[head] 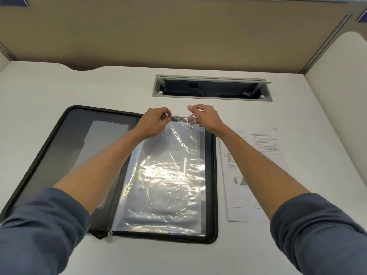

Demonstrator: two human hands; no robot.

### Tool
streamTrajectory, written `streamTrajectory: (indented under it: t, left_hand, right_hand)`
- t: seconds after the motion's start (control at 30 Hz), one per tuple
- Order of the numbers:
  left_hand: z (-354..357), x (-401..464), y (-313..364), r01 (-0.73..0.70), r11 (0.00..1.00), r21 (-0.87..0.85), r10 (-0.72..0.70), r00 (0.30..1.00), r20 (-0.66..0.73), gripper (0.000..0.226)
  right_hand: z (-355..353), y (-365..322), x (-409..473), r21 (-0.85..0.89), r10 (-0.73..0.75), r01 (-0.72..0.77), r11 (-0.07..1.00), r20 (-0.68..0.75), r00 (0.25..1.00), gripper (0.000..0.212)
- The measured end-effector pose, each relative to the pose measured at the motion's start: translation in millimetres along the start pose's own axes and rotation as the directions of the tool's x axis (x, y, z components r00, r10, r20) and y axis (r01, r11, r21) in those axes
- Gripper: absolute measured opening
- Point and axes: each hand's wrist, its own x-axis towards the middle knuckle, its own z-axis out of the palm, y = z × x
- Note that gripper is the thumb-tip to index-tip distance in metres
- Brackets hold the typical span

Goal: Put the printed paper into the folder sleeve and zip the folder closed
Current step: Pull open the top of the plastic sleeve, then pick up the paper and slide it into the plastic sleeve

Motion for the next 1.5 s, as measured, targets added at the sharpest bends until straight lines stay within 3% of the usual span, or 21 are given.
streamTrajectory:
  t: [0.07,0.17,0.27,0.33,0.5,0.8,0.97,1.1,1.3,1.5]
  left_hand:
    - [7.6,-0.2,-3.5,0.025,0.999,0.024,-0.025,1.0,0.002,0.022]
    - [18.0,-4.7,-10.1,0.04,0.992,0.121,-0.045,0.999,0.032,0.038]
    - [24.0,-10.4,-17.5,-0.009,0.975,0.22,0.003,1.0,0.027,0.046]
    - [25.7,-12.2,-20.9,-0.055,0.965,0.256,0.049,0.998,0.028,0.04]
    - [26.3,-15.6,-23.6,-0.04,0.975,0.218,0.04,0.999,0.007,0.035]
    - [20.1,-18.3,-27.7,-0.023,0.962,0.272,0.028,0.999,-0.018,0.044]
    - [42.0,-39.0,9.5,-0.056,0.963,0.263,0.099,0.983,-0.154,0.046]
    - [83.3,-75.3,62.1,-0.079,0.984,0.162,0.107,0.979,-0.175,0.037]
    - [150.7,-116.8,104.5,-0.113,0.974,0.196,0.116,0.993,-0.007,0.054]
    - [175.9,-132.1,113.8,-0.1,0.92,0.379,0.063,0.992,0.11,0.087]
  right_hand:
    - [-4.5,3.9,-9.2,-0.028,0.003,-0.004,1.0,-0.036,0.999,0.04]
    - [-7.9,13.8,-32.6,-0.255,-0.021,-0.003,0.967,-0.089,0.996,0.041]
    - [-0.5,26.7,-58.1,-0.511,-0.048,0.019,0.86,-0.043,0.998,0.054]
    - [7.0,33.8,-67.0,-0.582,-0.057,0.039,0.812,-0.013,0.998,0.065]
    - [17.4,37.0,-70.6,-0.539,-0.059,0.042,0.841,-0.013,0.998,0.076]
    - [22.0,30.9,-70.3,-0.495,-0.082,0.089,0.865,0.035,0.996,0.074]
    - [0.0,39.4,-92.9,-0.442,-0.193,0.12,0.889,-0.125,0.973,0.061]
    - [-34.6,61.0,-125.4,-0.406,-0.137,0.023,0.913,-0.254,0.957,0.054]
    - [-90.8,101.6,-180.0,-0.363,0.031,-0.198,0.91,-0.418,0.908,0.049]
    - [-125.0,131.2,-217.3,-0.518,0.161,-0.435,0.736,-0.491,0.856,0.071]
